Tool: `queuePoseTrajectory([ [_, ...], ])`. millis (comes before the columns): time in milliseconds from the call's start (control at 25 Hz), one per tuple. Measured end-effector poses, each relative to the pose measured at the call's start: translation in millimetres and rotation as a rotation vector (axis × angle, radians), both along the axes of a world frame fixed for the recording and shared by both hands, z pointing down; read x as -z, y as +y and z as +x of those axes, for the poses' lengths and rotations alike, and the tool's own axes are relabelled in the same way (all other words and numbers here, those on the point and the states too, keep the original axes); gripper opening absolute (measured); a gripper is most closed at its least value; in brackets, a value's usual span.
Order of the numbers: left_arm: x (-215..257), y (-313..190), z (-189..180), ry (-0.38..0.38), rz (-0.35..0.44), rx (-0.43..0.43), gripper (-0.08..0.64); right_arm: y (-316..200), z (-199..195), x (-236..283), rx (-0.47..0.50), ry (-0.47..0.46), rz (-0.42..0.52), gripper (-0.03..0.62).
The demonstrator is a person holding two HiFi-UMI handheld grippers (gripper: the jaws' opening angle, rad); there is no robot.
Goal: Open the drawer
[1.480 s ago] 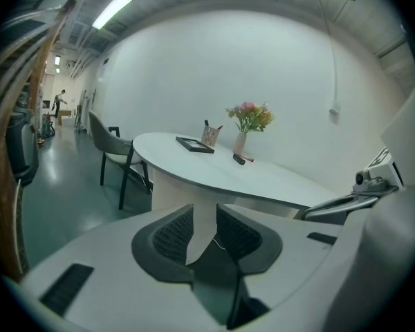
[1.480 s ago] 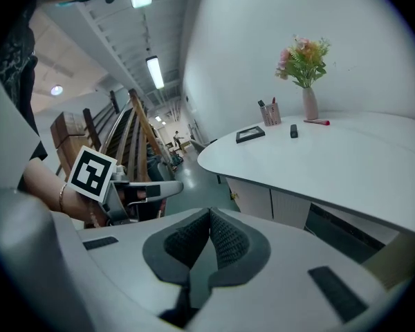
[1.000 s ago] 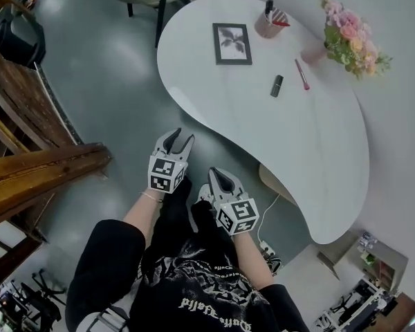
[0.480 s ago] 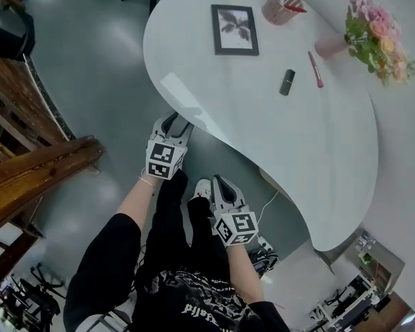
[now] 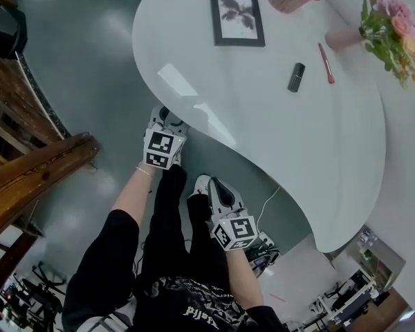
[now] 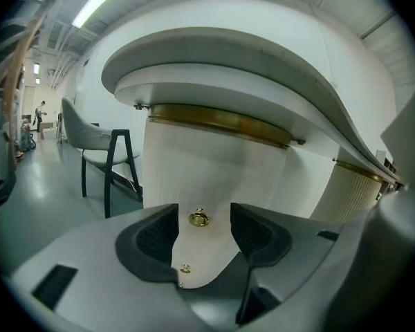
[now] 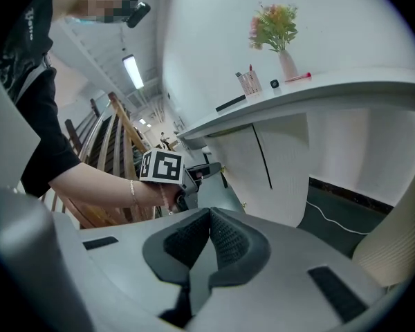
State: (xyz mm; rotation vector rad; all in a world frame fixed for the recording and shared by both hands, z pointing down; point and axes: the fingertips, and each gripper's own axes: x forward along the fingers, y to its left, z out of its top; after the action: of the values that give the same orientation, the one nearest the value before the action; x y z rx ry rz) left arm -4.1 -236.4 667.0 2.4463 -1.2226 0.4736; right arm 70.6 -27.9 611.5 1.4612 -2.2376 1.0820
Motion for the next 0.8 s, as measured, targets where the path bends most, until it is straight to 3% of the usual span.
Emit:
queuePoseTrajectory([
  [400, -16.6, -23.6, 5.1, 0.0, 0.004, -0.001, 0.245, 11.7, -20.7, -29.3, 0.064, -0.007, -0.055, 0.026],
  [800, -17.8, -27.2, 12.0, 0.003, 0.038, -0.059, 0.245, 13.0, -27.8, -34.2, 0.087, -0.01, -0.057, 0.026],
])
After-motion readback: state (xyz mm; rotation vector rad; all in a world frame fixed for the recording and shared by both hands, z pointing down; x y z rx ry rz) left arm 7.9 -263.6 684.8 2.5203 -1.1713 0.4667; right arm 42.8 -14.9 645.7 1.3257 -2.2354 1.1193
